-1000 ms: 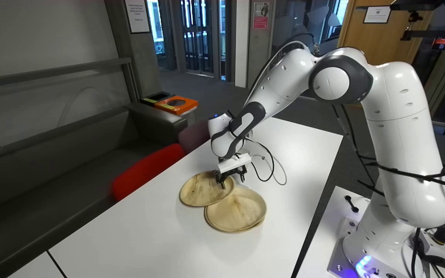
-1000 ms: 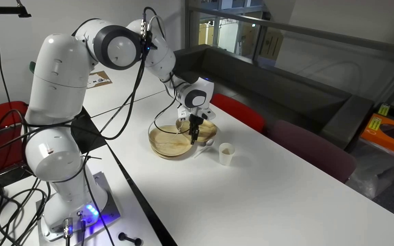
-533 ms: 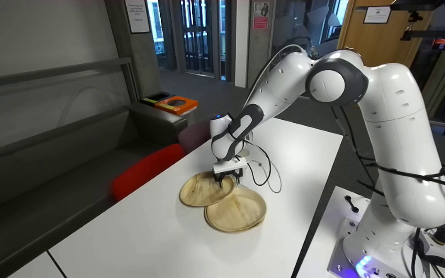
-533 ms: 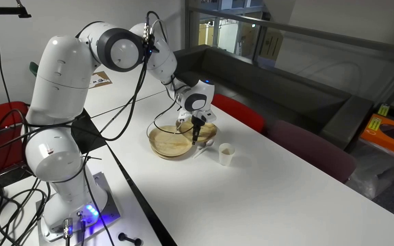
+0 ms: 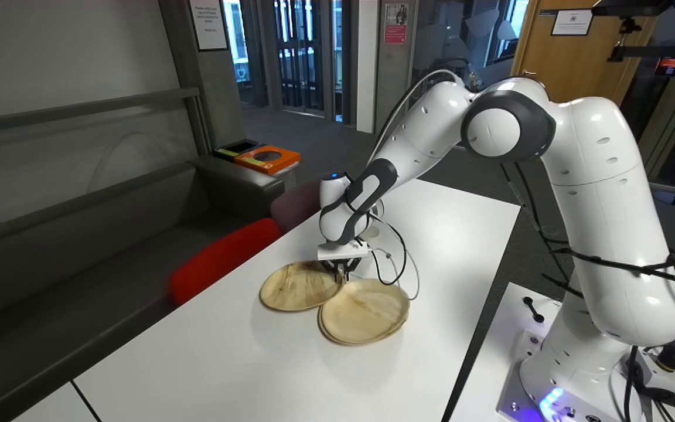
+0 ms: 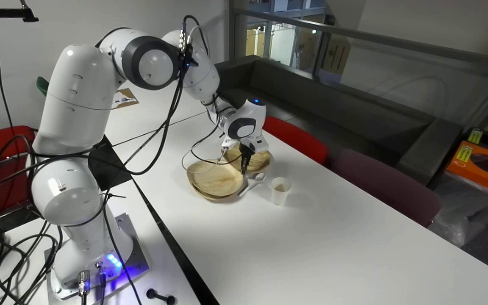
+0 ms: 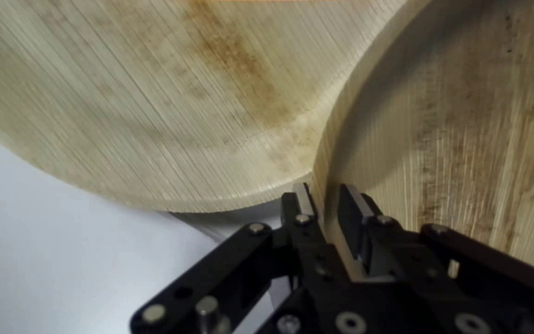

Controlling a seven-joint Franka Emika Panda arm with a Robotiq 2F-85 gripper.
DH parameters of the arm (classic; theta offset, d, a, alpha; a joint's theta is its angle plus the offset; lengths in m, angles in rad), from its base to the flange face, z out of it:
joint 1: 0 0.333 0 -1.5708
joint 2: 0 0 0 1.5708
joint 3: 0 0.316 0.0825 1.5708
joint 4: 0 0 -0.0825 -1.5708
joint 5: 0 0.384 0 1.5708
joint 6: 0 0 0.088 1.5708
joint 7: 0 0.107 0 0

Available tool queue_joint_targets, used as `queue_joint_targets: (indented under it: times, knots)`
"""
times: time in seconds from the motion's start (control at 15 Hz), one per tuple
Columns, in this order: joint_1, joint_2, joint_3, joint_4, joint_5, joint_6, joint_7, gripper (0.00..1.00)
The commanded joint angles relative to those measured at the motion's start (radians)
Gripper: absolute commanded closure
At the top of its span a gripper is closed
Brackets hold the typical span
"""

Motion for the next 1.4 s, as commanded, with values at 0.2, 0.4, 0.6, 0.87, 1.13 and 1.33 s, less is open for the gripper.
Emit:
queue_joint_targets:
  times: [0.2, 0.4, 0.6, 0.87, 1.13, 1.33]
  knots:
    - [0.046, -0.013, -0.021, -0.004, 0.012, 0.091, 0.065, 0.97]
    - [0.080, -0.005, -0.029, 0.004, -0.008, 0.112, 0.106, 1.00]
    - [0.114, 0.005, -0.040, 0.012, -0.026, 0.116, 0.147, 0.86]
    - [0.146, 0.019, -0.053, 0.023, -0.046, 0.108, 0.189, 0.49]
    - [0.153, 0.034, -0.056, 0.043, -0.045, 0.102, 0.206, 0.19]
    - [0.153, 0.044, -0.062, 0.054, -0.043, 0.105, 0.209, 0.01]
